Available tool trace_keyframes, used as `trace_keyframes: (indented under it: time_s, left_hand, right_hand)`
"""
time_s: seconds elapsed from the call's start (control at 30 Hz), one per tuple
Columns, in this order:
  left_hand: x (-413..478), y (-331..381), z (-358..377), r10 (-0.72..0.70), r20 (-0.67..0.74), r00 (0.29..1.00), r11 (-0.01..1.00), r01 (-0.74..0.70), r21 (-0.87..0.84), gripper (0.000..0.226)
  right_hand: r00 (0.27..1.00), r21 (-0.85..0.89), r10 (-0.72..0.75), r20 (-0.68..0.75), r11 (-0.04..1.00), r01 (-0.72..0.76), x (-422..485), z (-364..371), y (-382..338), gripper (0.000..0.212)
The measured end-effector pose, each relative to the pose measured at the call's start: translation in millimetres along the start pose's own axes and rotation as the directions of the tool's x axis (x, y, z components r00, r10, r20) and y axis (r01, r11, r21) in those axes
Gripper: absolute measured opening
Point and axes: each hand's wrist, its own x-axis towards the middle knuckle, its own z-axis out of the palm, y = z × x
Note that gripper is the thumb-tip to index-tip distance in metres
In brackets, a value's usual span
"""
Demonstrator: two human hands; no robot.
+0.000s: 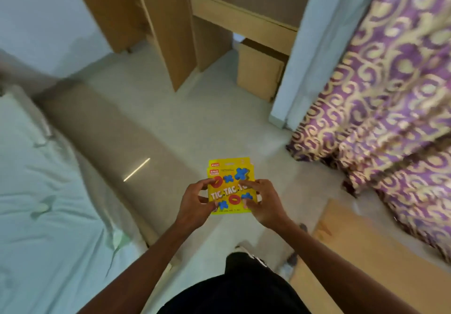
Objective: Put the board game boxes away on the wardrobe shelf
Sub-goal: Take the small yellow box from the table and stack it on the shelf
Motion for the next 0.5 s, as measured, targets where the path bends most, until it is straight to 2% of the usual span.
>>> trace_keyframes:
  time_s: [0.27, 0.5]
  left_hand:
    - [95.2, -6.7, -100.4, -0.090, -0.225, 0.970, 0.991, 0.065, -0.119, 0.072]
    - [194.9, -19.7, -192.5, -0.207, -0.332, 0.920, 0.964, 0.134, -0.229, 0.070]
  right_hand:
    - [0.979, 0.020, -0.128, 0.161, 0.992, 0.126, 158.3, 58.6, -65.4, 0.050]
    - [0.926, -0.007, -0.190, 0.325, 0.979, 0.203, 305.2, 109.5, -137.5, 0.053]
